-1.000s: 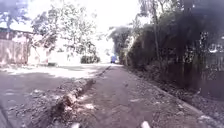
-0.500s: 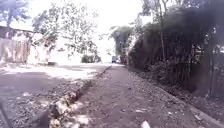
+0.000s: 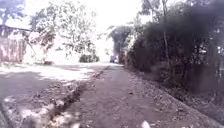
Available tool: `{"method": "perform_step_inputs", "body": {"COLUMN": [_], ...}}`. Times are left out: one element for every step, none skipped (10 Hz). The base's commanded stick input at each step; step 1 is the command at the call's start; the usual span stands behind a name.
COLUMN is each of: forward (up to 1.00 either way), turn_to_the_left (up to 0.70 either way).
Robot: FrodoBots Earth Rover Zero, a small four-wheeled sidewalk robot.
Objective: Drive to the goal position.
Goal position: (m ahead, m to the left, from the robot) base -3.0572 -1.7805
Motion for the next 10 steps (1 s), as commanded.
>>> {"method": "perform_step_inputs", "body": {"forward": [0.68,0.68,0.68,0.68,0.68,0.68,0.68,0.68,0.68,0.68], "turn_to_the_left": [0.00,0.00,0.00,0.00,0.00,0.00,0.00,0.00,0.00,0.00]}}
